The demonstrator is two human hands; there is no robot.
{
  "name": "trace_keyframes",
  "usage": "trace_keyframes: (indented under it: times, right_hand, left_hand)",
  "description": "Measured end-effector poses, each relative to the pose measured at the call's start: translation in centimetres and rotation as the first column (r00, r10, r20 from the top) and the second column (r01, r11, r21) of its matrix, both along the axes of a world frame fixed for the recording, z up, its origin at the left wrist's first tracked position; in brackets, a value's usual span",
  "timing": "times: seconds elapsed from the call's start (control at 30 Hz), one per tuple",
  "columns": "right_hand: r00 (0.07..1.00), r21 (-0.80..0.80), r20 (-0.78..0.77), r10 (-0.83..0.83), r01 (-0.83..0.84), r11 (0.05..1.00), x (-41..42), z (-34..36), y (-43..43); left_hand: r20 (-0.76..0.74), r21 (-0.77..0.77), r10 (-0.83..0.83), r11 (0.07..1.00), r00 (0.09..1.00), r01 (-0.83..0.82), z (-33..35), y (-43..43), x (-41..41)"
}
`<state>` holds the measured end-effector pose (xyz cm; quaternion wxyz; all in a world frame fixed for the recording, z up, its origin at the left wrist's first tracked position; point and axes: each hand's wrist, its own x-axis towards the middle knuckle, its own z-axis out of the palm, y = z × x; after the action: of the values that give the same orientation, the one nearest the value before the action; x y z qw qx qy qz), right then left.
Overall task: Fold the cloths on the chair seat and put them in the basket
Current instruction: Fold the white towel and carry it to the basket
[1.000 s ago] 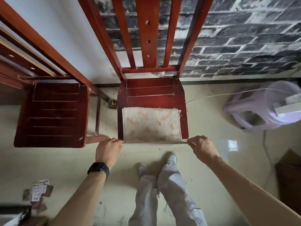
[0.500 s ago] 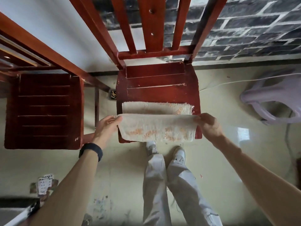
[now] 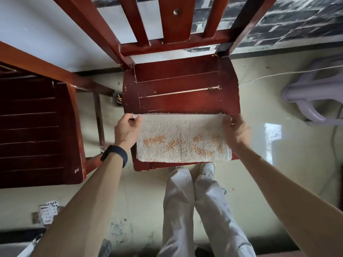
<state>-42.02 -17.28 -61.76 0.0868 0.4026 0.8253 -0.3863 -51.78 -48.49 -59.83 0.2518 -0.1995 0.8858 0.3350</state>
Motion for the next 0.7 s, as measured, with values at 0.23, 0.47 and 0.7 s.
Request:
trace_keyframes:
  times: [0.23,0.47,0.7]
  right_hand:
    - [0.999,0.105,0.004,-0.032,0.031,0.994,-0.1,0.3,-0.8]
    - [0.930,0.411,0.042,0.366,-0.350,0.842,3.0,2.6,-6.8]
    - [0.721,0.361,0.232,0.653,-0.687,0.631,2.6,-2.1,-6.2]
  left_hand:
    - [-0.075,-0.115,-0.029,0.993,0.997,0.020,0.1,0.6,0.0]
    - [-0.292,-0.385,-0.462,0.858,0.838,0.339,0.1,2.6,6.4]
    - [-0.084,-0.445,-0.686,0.675,0.723,0.589,-4.2,4.0,8.3]
